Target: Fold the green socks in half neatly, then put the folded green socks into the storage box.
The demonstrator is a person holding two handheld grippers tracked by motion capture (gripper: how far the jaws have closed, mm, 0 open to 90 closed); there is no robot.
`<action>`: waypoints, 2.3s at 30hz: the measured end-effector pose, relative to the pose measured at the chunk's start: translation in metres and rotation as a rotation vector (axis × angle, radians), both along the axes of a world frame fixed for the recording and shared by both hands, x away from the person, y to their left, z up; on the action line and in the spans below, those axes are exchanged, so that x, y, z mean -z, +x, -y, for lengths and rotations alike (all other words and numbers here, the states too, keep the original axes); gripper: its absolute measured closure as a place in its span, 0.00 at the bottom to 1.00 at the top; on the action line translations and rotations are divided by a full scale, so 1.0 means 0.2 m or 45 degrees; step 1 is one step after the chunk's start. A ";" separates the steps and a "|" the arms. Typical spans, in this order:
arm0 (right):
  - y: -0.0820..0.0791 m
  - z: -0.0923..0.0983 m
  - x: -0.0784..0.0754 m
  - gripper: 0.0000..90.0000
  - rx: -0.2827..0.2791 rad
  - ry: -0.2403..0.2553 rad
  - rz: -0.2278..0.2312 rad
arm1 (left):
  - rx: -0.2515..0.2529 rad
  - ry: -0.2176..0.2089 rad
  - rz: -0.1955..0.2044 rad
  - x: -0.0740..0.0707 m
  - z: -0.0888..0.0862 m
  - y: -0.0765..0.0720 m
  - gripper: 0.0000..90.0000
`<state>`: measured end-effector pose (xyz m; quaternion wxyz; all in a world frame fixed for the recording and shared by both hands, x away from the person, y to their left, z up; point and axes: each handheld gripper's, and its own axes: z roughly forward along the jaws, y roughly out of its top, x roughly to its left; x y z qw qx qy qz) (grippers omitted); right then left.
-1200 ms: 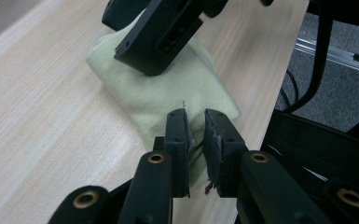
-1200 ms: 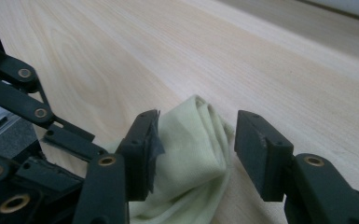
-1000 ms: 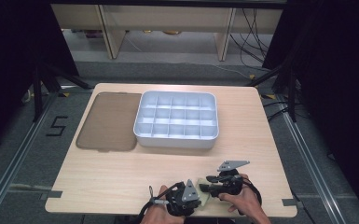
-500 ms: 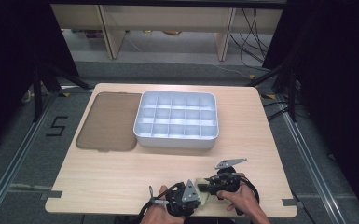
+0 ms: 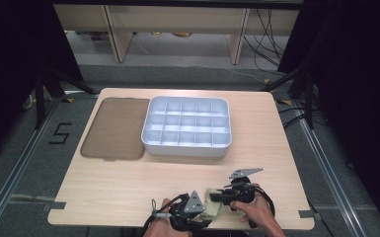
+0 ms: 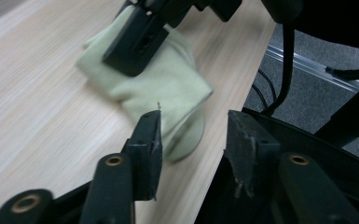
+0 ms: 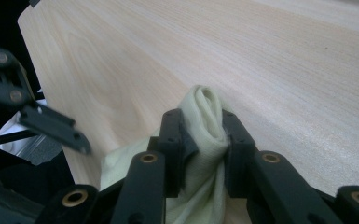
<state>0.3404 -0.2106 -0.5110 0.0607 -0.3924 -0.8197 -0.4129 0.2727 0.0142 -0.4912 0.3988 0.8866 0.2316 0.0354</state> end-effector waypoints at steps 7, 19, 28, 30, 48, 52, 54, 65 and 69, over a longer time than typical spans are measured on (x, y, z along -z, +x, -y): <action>-0.01 0.00 -0.01 0.82 -0.005 -0.004 0.019 | -0.071 0.014 -0.028 -0.01 -0.14 0.02 0.53; -0.02 0.00 -0.04 0.82 -0.001 0.005 0.076 | -0.159 0.051 -0.036 0.01 -0.24 0.06 0.38; -0.04 0.01 -0.10 0.82 0.014 -0.005 0.181 | -0.215 0.102 0.006 0.02 -0.30 0.07 0.32; -0.04 0.01 -0.12 0.82 0.021 -0.010 0.232 | -0.217 0.117 0.021 0.03 -0.31 0.07 0.31; -0.04 0.04 -0.20 0.82 0.070 -0.026 0.369 | -0.288 0.144 -0.008 0.07 -0.40 0.08 0.27; -0.02 0.04 -0.23 0.82 0.081 0.000 0.371 | -0.324 0.132 -0.023 0.08 -0.41 0.08 0.27; 0.00 0.05 -0.23 0.82 0.084 -0.027 0.434 | -0.309 0.129 -0.024 0.08 -0.41 0.07 0.27; 0.06 0.08 -0.31 0.82 0.132 -0.058 0.482 | -0.309 0.152 -0.017 0.09 -0.40 0.07 0.26; 0.08 0.08 -0.35 0.82 0.143 -0.073 0.507 | -0.305 0.154 0.004 0.08 -0.41 0.08 0.26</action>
